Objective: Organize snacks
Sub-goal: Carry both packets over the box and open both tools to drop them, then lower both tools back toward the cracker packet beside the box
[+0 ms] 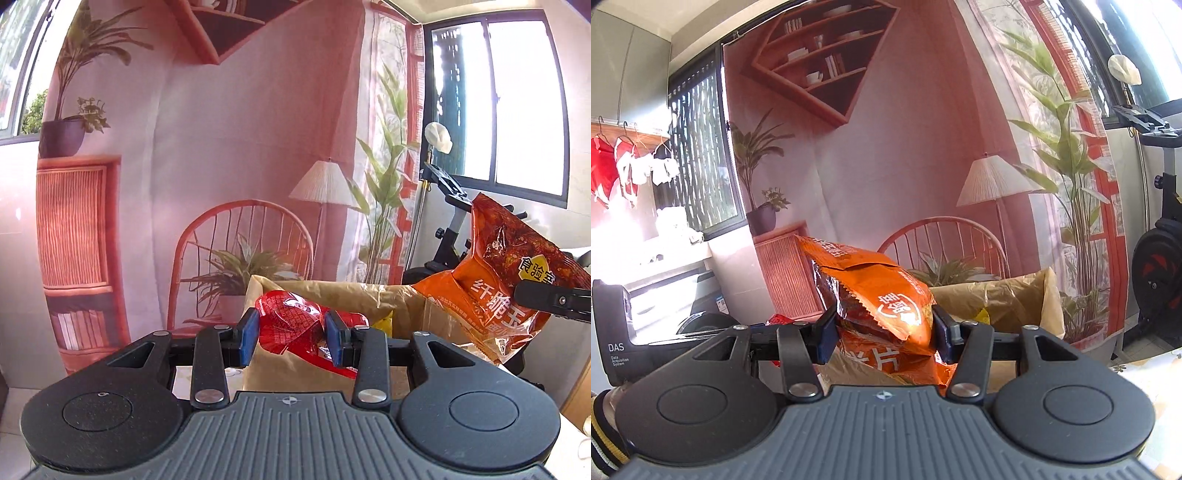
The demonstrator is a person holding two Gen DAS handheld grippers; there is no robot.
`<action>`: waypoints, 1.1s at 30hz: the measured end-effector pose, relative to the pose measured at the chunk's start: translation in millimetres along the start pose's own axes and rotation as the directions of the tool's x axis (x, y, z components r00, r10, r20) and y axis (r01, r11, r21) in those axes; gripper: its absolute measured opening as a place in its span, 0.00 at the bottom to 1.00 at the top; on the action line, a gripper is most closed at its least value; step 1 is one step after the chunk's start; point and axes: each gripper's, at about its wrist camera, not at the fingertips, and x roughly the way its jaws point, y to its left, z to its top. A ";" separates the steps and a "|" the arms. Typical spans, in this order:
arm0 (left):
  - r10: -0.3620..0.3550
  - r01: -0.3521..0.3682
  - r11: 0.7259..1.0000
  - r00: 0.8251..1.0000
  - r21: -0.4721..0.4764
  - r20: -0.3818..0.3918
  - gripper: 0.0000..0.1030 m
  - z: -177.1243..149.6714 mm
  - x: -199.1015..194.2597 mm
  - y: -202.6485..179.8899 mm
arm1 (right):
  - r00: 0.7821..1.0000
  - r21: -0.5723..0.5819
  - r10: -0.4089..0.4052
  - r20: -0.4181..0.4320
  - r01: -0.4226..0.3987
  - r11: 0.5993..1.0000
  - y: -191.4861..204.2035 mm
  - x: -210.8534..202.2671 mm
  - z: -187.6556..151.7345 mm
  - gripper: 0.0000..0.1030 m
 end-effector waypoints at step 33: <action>-0.051 0.058 0.998 0.985 0.033 -0.165 0.57 -11.0 47.5 14.2 | 0.989 0.031 -0.131 -0.074 0.134 0.991 -26.1 29.6 -20.7 0.74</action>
